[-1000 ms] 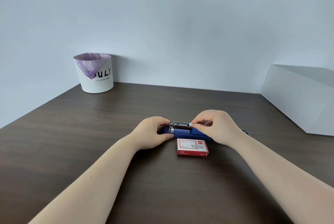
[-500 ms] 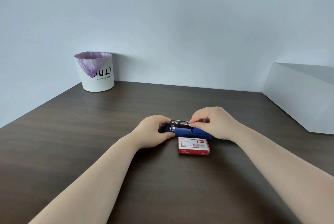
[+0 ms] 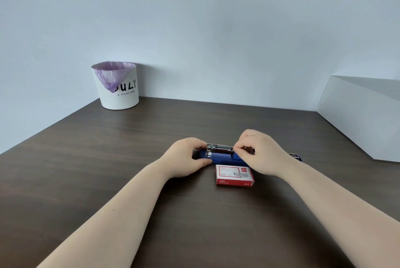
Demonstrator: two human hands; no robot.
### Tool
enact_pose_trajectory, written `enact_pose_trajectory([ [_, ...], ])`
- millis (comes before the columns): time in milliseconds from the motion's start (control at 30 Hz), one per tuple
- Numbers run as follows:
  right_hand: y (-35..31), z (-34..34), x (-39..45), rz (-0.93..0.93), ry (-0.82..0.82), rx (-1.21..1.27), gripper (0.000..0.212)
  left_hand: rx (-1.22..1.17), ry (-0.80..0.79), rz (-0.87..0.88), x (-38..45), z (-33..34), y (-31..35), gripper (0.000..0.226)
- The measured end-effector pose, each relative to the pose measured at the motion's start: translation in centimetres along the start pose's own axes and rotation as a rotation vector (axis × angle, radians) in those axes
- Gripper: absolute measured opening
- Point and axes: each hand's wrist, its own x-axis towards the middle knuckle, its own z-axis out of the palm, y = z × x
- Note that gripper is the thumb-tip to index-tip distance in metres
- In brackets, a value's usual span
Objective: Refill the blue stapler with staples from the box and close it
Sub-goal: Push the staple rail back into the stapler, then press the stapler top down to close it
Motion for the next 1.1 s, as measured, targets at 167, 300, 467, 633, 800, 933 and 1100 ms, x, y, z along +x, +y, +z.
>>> enact_pose_trajectory([
  [167, -1.3, 0.7, 0.7, -0.067, -0.031, -0.027, 0.022, 0.0, 0.006, 0.002, 0.0, 0.0, 0.1, 0.027],
  [300, -1.8, 1.2, 1.5, -0.095, -0.044, -0.039, 0.023, -0.009, 0.006, -0.001, -0.1, 0.0, 0.2, 0.025],
  [467, -1.4, 0.6, 1.2, -0.08, -0.014, -0.036, 0.02, -0.007, 0.015, 0.007, -0.1, -0.1, 0.1, 0.025],
  [633, 1.8, -2.6, -0.6, 0.109, -0.064, -0.232, 0.041, -0.001, 0.002, 0.016, -0.1, -0.1, 0.1, 0.026],
  [800, 4.1, -4.7, -1.5, 0.292, -0.376, -0.436, 0.032, 0.029, 0.003, 0.008, 0.0, 0.0, 0.1, 0.026],
  [933, 3.5, -6.6, -0.7, 0.297, -0.296, -0.345, 0.022, 0.039, 0.011, 0.007, -0.1, 0.1, 0.1, 0.023],
  [1100, 1.0, -8.5, 0.7, 0.202, 0.006, 0.01, 0.043, 0.016, 0.026, -0.005, 0.0, 0.0, 0.0, 0.023],
])
